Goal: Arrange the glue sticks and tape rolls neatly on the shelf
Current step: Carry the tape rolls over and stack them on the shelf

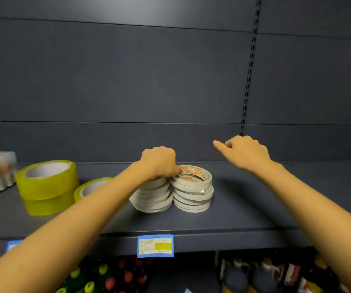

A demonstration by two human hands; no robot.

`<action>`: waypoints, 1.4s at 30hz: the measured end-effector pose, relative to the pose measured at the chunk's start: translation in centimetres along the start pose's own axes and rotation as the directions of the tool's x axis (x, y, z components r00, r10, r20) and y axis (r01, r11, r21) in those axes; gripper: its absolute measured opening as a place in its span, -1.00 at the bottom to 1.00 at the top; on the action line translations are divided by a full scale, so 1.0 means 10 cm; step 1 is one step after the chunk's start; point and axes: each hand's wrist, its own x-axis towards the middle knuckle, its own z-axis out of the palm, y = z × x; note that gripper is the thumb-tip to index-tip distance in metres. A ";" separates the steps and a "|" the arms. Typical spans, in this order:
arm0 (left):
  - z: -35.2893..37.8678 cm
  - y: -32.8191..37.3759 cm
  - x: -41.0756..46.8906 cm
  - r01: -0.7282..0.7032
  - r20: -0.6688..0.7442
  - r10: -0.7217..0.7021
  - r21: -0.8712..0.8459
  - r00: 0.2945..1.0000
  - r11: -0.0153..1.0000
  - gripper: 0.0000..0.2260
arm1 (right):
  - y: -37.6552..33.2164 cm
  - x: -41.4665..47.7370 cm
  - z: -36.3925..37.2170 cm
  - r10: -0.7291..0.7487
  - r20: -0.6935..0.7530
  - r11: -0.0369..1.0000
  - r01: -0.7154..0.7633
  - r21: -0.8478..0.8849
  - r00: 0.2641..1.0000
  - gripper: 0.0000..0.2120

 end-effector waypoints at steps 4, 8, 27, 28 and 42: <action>-0.08 -0.02 -0.14 0.061 -0.184 -0.067 -0.041 0.981 0.997 -0.70 | -0.12 0.06 -0.01 -0.131 0.068 0.990 0.128 0.056 0.989 -0.57; -0.18 -0.25 -0.42 0.156 -0.411 -0.183 -0.099 0.893 0.983 -0.72 | -0.40 0.09 0.01 -0.339 0.139 0.939 0.324 0.118 0.931 -0.79; -0.33 -2.11 -3.25 0.739 -0.513 -0.601 0.104 0.613 0.666 -0.75 | -3.28 -1.10 0.57 -0.921 0.055 0.368 0.811 0.455 0.387 -0.70; -0.35 -2.22 -3.35 0.748 -0.508 -0.607 0.119 0.611 0.653 -0.76 | -3.44 -1.17 0.58 -0.921 0.054 0.365 0.807 0.464 0.386 -0.70; -0.70 -4.20 -4.55 0.725 -0.445 -0.596 0.212 0.668 0.655 -0.72 | -5.81 -1.95 0.90 -0.920 0.061 0.367 0.794 0.484 0.388 -0.68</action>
